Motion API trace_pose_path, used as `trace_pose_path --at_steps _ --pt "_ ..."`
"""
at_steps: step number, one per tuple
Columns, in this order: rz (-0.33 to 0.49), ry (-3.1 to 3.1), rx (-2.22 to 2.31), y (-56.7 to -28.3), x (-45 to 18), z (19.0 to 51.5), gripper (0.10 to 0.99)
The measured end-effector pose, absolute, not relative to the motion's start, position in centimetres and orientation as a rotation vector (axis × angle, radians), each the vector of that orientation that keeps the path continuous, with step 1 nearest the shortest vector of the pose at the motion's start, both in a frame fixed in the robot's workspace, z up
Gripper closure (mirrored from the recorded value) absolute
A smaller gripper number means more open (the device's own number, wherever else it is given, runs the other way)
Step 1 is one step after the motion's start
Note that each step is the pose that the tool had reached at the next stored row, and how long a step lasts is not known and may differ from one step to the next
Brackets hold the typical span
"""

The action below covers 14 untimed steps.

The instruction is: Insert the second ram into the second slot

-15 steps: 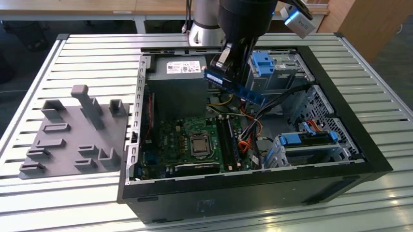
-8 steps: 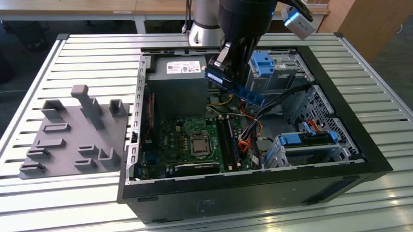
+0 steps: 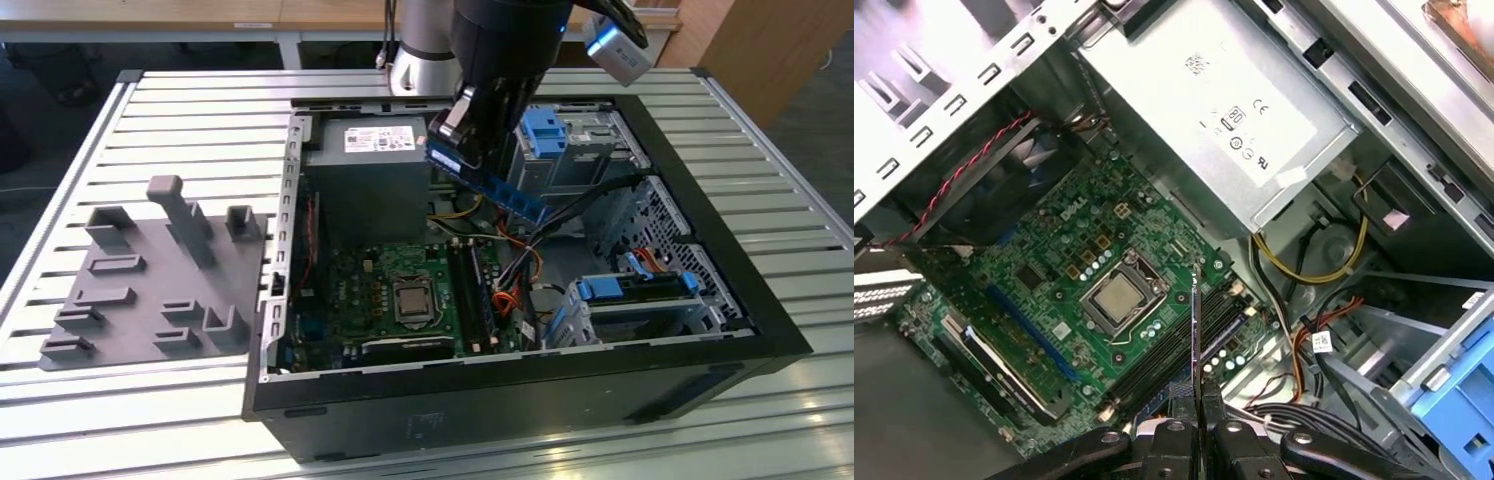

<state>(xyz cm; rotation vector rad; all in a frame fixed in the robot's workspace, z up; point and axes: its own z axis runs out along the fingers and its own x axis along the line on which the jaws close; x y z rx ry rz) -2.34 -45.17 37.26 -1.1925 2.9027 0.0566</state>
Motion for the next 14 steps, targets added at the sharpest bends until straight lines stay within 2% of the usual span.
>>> trace_pose_path --at_steps 14 --pt "0.056 2.953 -1.058 -45.17 -2.34 37.26 0.949"
